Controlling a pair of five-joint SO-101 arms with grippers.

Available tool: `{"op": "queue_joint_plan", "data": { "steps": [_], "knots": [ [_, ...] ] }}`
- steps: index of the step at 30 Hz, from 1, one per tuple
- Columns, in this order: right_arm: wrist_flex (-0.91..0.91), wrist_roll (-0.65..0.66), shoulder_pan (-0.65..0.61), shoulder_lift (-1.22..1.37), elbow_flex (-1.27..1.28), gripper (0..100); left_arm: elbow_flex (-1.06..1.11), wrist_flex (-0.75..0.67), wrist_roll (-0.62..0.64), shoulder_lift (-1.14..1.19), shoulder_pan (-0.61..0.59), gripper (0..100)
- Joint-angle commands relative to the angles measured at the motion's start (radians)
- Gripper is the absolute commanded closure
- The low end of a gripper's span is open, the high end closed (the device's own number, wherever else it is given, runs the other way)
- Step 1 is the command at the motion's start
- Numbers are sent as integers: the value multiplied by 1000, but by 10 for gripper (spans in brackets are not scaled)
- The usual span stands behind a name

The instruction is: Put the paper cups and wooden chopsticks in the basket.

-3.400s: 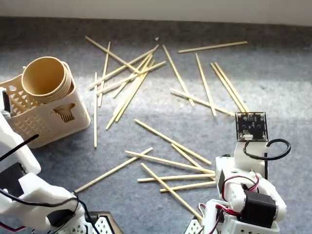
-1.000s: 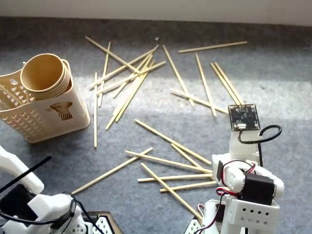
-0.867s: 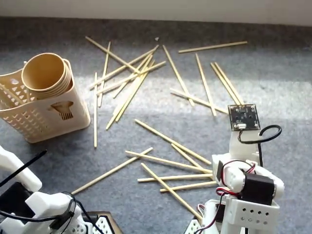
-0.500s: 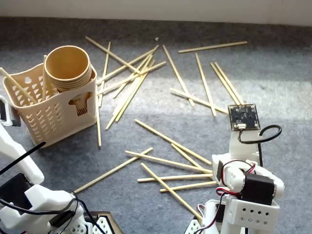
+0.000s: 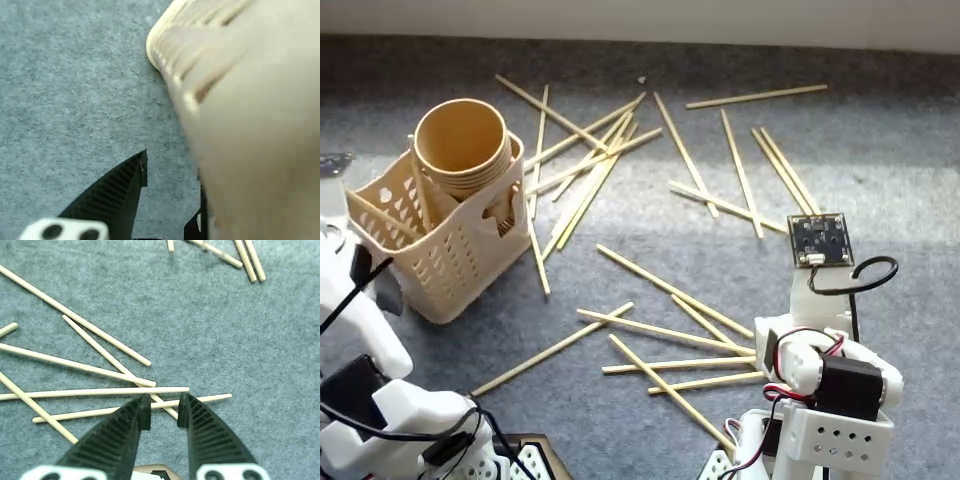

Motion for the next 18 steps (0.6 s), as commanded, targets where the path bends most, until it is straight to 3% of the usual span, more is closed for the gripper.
{"op": "queue_joint_plan", "data": {
  "steps": [1,11,15,18],
  "knots": [
    [-12,14,-7,8,-7,886,79,8,-83,-12,18,828],
    [-12,14,-7,8,-7,886,-84,-183,-61,-12,-269,825],
    [-12,14,-7,8,-7,886,-128,-334,32,-2,-298,825],
    [-12,14,-7,8,-7,886,-117,-408,95,1,-254,825]
  ]
}}
